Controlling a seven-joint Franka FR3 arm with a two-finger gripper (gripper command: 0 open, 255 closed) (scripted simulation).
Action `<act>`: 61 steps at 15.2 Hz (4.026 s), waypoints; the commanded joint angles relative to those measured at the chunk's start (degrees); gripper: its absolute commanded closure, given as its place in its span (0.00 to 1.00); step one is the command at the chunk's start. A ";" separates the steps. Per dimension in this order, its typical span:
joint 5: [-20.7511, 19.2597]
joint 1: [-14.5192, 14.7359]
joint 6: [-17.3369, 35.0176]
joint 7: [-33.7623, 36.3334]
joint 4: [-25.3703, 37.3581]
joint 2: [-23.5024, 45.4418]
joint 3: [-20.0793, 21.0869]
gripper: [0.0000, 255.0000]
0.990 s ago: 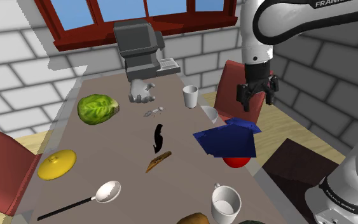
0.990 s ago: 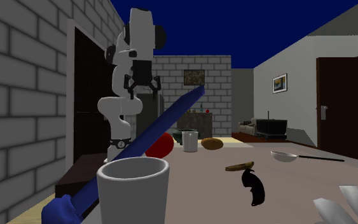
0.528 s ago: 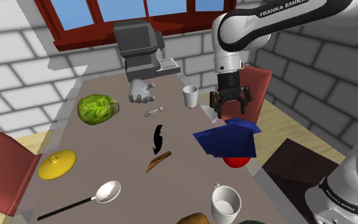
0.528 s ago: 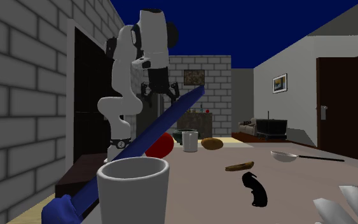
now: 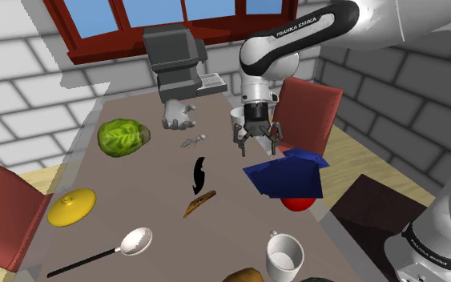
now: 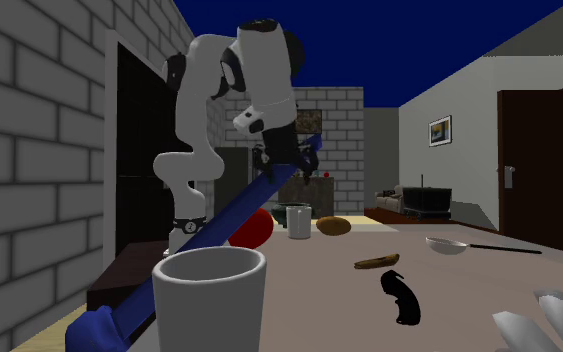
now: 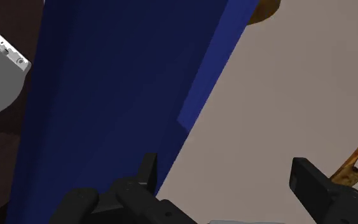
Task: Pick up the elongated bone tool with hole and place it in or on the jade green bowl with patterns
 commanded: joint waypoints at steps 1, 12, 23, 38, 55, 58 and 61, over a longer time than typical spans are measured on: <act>2.13 0.23 0.16 2.44 4.00 4.80 0.15 0.00; 12.73 1.27 0.36 15.15 29.23 31.49 1.15 0.00; 15.03 3.21 5.12 15.74 28.19 34.39 2.09 0.00; 15.03 3.20 5.11 15.74 28.20 34.39 2.09 1.00; -15.84 39.13 46.70 69.51 9.75 25.21 -16.79 0.00; -15.78 39.19 46.69 69.47 9.76 25.22 -16.86 0.00; -15.73 39.24 46.69 69.45 9.76 25.22 -16.91 0.00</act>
